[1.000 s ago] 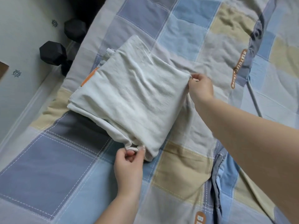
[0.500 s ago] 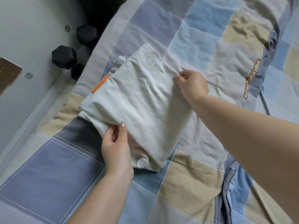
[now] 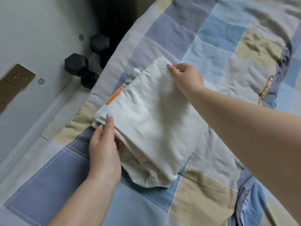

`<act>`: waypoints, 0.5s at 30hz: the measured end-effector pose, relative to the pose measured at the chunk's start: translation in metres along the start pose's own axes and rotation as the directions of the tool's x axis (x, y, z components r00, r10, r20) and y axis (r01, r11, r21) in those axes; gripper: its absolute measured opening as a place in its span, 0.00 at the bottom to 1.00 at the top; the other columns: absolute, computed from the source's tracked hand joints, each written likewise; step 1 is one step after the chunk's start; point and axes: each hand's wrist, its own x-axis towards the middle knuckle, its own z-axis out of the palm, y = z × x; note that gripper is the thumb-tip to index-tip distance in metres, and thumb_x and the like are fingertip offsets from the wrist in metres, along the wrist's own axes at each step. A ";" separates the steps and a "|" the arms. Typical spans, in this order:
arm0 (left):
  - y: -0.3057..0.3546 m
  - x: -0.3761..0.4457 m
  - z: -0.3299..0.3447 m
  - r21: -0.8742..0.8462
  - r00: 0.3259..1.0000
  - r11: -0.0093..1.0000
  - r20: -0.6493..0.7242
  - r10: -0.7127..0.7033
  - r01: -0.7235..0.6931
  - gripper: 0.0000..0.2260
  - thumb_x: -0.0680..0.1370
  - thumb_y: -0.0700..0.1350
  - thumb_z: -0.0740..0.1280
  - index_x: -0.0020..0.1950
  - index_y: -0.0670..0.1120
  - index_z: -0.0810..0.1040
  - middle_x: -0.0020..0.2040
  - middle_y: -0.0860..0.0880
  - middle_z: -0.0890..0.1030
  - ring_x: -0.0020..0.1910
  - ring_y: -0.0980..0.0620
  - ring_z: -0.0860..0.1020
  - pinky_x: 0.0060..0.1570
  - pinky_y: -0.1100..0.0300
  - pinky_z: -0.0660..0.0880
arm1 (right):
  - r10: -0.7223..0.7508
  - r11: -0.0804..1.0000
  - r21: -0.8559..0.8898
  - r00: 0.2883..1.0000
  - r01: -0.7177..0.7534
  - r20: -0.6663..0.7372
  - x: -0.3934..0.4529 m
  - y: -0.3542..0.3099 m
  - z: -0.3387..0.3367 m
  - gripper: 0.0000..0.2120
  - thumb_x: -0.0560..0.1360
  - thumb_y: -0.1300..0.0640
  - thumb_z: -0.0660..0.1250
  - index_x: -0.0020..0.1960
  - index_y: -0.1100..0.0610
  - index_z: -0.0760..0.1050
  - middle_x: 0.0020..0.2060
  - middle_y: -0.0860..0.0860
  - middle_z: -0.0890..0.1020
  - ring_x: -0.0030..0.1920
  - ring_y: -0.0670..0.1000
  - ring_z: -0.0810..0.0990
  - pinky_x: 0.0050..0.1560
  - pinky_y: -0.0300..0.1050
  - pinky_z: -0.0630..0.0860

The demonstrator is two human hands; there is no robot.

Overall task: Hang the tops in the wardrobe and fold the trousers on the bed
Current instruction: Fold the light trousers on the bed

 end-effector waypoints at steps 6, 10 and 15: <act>0.012 0.010 -0.017 -0.046 0.993 0.999 -0.118 -0.031 0.026 0.07 0.80 0.47 0.64 0.47 0.48 0.80 0.47 0.51 0.85 0.51 0.53 0.82 0.51 0.57 0.77 | -0.016 1.000 -0.003 0.993 0.015 -0.119 0.023 -0.015 0.008 0.10 0.76 0.44 0.63 0.42 0.50 0.74 0.41 0.47 0.78 0.49 0.51 0.77 0.53 0.45 0.71; 0.008 0.020 -0.037 0.299 0.941 0.951 -0.293 0.167 -0.076 0.05 0.79 0.48 0.66 0.45 0.50 0.73 0.40 0.53 0.75 0.39 0.57 0.73 0.45 0.59 0.70 | -0.160 0.976 -0.165 0.983 0.144 -0.089 -0.009 0.004 0.019 0.18 0.77 0.46 0.62 0.64 0.51 0.73 0.64 0.51 0.75 0.67 0.54 0.70 0.68 0.55 0.63; 0.029 0.027 0.012 0.498 0.522 0.235 0.578 0.628 -0.835 0.10 0.77 0.48 0.62 0.57 0.50 0.75 0.55 0.53 0.77 0.56 0.56 0.74 0.61 0.63 0.68 | -0.215 0.894 -0.415 0.974 0.169 -0.066 -0.084 0.047 0.027 0.30 0.78 0.43 0.58 0.76 0.53 0.56 0.78 0.53 0.50 0.77 0.52 0.46 0.73 0.57 0.41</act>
